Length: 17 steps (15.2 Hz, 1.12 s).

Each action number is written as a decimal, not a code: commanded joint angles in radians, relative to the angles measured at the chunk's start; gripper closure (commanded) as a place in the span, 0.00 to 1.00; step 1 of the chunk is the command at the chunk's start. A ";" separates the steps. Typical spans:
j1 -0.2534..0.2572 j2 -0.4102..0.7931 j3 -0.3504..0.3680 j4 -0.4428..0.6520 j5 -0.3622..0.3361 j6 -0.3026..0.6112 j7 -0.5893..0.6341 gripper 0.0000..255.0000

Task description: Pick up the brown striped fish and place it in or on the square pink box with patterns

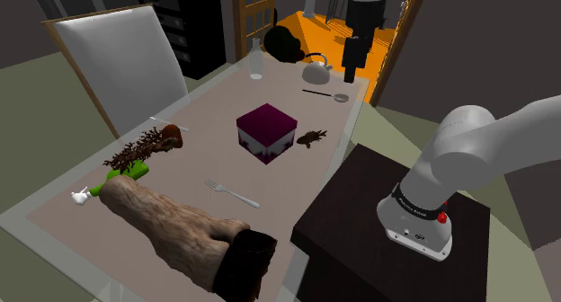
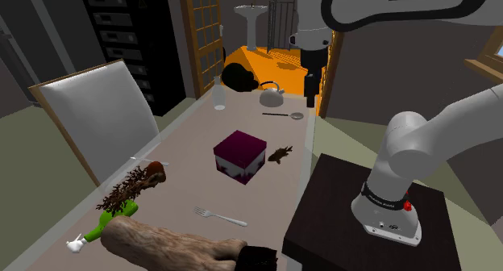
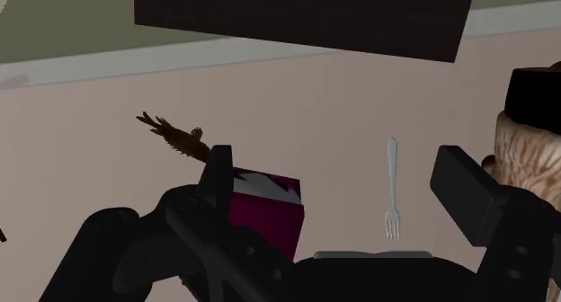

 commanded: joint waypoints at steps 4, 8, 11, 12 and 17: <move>0.003 -0.033 -0.062 -0.103 -0.038 0.094 -0.109 0.00; 0.000 -0.045 -0.152 -0.219 -0.093 0.229 -0.255 0.00; -0.006 -0.025 -0.225 -0.287 -0.135 0.340 -0.365 0.00; -0.008 -0.012 -0.250 -0.305 -0.148 0.379 -0.402 0.00; -0.007 0.101 -0.386 -0.367 -0.205 0.589 -0.592 0.00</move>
